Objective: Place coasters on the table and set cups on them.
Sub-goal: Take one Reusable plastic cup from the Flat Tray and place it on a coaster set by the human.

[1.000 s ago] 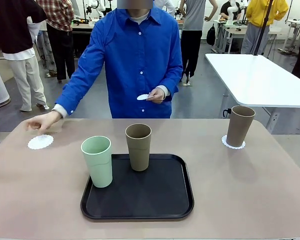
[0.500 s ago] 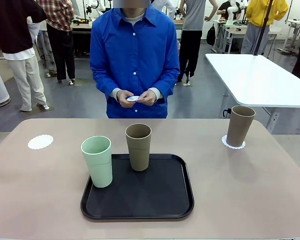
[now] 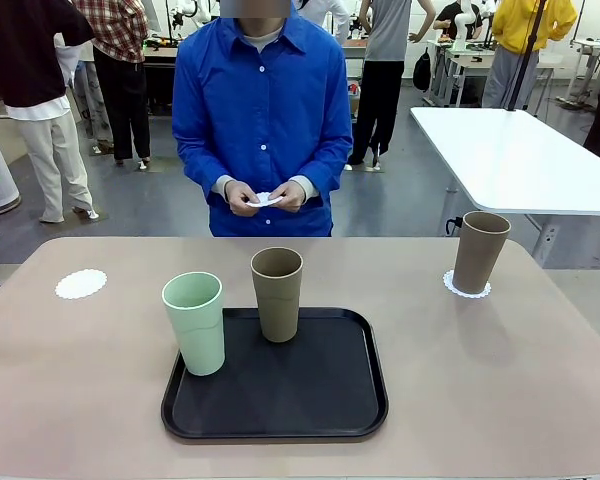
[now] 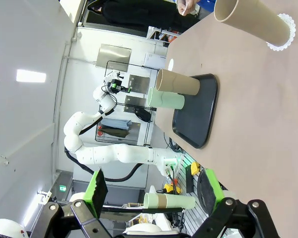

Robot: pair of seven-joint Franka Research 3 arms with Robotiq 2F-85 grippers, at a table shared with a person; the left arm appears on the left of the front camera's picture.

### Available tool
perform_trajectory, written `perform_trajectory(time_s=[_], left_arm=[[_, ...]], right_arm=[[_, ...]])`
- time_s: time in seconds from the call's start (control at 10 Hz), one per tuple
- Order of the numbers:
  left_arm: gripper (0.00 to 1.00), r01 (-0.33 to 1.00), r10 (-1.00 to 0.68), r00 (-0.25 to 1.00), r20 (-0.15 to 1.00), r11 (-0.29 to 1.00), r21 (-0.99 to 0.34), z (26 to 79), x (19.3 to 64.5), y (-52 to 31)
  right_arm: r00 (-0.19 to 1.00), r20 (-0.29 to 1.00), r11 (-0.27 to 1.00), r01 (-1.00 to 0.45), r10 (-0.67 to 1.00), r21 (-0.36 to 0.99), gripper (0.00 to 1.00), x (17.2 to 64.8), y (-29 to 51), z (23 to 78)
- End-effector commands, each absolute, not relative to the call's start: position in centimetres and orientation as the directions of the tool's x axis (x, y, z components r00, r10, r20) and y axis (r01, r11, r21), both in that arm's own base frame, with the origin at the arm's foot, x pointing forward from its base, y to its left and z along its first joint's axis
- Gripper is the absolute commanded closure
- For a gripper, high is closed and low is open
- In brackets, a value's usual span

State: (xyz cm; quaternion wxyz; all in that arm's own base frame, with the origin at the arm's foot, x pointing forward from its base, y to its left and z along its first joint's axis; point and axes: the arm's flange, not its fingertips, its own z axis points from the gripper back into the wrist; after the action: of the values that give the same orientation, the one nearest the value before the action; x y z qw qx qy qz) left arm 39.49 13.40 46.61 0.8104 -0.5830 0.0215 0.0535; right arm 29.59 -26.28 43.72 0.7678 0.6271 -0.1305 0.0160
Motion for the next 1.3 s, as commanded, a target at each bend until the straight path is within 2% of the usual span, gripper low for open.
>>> perform_trajectory(time_s=[0.0,0.7,0.8,1.0,1.1,1.2], left_arm=[[0.0,-0.101,0.057,0.995,-0.088,0.308,-0.946,46.8,39.4,13.5],[0.0,-0.112,0.062,0.993,-0.097,0.314,-0.943,46.6,39.5,13.4],[0.0,0.048,-0.02,0.999,0.044,0.392,-0.919,49.0,39.4,12.6],[0.0,0.345,-0.21,0.938,0.277,0.669,-0.659,52.4,40.0,8.4],[0.0,0.416,-0.284,0.9,0.33,0.784,-0.46,53.0,40.9,5.1],[0.0,0.447,-0.34,0.876,0.341,0.839,-0.311,53.1,42.1,2.3]], right_arm=[[0.969,0.206,0.206,-0.176,-0.139,0.963,0.0,29.3,-26.2,43.6],[0.969,0.206,0.206,-0.176,-0.139,0.963,0.0,29.3,-26.2,43.6],[0.969,0.206,0.206,-0.176,-0.139,0.963,0.0,29.3,-26.2,43.6],[0.969,0.206,0.206,-0.176,-0.139,0.963,0.0,29.3,-26.2,43.6],[0.969,0.206,0.206,-0.176,-0.139,0.963,0.0,29.3,-26.2,43.6],[0.969,0.206,0.206,-0.176,-0.139,0.963,0.0,29.3,-26.2,43.6]])
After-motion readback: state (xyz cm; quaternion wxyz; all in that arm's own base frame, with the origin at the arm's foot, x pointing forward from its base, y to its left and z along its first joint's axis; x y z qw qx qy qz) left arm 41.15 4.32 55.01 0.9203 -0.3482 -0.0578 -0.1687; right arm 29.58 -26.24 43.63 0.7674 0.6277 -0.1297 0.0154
